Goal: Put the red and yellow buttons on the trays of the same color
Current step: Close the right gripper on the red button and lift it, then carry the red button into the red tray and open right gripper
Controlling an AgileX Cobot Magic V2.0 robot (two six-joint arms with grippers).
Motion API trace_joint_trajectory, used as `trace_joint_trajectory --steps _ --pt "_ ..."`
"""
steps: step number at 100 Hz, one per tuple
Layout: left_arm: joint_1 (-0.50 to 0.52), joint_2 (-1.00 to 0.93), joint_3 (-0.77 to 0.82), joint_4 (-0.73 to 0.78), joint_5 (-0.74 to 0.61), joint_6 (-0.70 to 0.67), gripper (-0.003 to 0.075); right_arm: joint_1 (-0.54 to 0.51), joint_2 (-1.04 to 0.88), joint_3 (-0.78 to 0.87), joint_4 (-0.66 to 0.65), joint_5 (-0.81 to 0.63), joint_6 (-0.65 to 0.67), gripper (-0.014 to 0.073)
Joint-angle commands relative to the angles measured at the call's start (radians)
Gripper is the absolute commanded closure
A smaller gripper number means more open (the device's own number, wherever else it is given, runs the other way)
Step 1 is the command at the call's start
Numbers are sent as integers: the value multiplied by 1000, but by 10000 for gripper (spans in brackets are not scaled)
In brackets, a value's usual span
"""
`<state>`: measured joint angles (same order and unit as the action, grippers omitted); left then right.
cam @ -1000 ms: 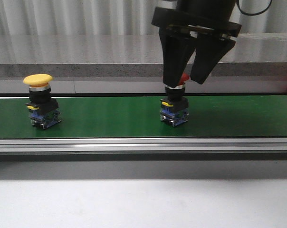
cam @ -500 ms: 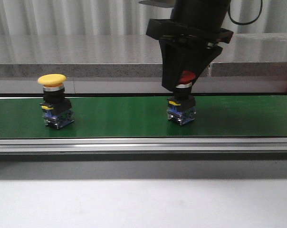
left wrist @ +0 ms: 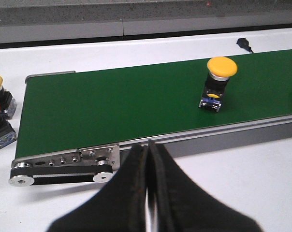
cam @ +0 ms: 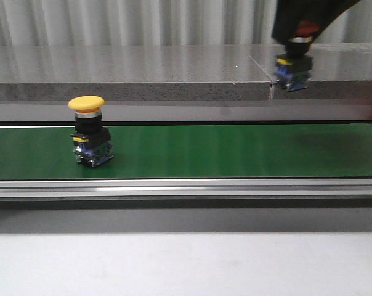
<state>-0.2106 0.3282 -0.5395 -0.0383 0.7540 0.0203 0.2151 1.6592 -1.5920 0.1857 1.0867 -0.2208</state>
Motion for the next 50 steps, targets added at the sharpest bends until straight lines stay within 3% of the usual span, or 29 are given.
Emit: trace_joint_trajectory --steps 1,31,50 --pt "-9 8 -26 -13 -66 -12 741 -102 -67 -31 11 -33 28 379" --pt "-9 8 -26 -13 -66 -12 741 -419 -63 -29 11 -49 107 379" --pt "-9 8 -26 -13 -66 -12 741 -547 -28 -29 12 -93 112 379"
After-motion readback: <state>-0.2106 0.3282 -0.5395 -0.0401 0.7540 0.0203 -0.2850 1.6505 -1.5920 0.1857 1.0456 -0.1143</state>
